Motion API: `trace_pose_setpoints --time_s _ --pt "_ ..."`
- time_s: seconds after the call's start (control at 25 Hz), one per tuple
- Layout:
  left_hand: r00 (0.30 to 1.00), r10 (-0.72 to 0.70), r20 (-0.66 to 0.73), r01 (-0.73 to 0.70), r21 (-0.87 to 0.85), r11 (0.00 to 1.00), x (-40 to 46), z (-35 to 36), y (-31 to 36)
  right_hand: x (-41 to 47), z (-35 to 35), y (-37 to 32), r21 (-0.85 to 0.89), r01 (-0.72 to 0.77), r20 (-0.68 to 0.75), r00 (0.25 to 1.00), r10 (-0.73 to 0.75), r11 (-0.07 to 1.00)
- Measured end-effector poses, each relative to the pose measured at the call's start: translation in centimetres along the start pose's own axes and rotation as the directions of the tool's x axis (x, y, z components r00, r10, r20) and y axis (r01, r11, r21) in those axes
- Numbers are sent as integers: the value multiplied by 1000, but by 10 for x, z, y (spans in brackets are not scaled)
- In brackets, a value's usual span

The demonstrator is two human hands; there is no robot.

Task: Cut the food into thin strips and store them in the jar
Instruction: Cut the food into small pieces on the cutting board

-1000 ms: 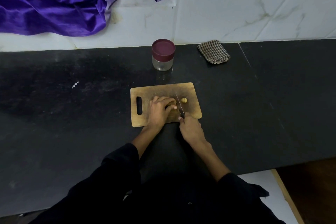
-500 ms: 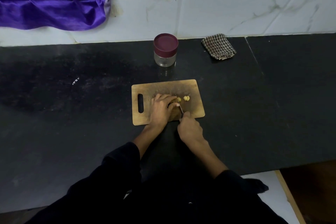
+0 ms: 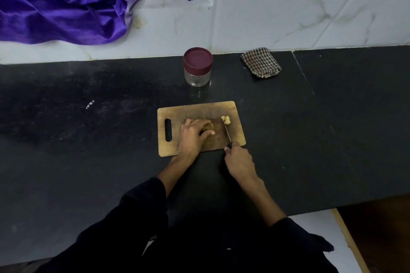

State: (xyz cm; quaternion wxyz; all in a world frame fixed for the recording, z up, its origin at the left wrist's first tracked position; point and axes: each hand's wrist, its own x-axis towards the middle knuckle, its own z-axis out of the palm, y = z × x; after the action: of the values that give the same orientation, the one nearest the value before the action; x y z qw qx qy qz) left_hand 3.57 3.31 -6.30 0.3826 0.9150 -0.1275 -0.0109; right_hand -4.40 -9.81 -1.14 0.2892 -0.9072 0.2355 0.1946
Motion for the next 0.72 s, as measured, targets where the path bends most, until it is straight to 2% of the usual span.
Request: trace_pose_setpoints --time_s 0.32,0.72 --pt "1000 -17 10 18 -26 1000 3 -4 2 2 5 -9 27 97 13 995 -97 995" --pt "1000 -4 18 5 -23 1000 6 -3 -3 6 6 -15 -8 114 36 993 -114 993"
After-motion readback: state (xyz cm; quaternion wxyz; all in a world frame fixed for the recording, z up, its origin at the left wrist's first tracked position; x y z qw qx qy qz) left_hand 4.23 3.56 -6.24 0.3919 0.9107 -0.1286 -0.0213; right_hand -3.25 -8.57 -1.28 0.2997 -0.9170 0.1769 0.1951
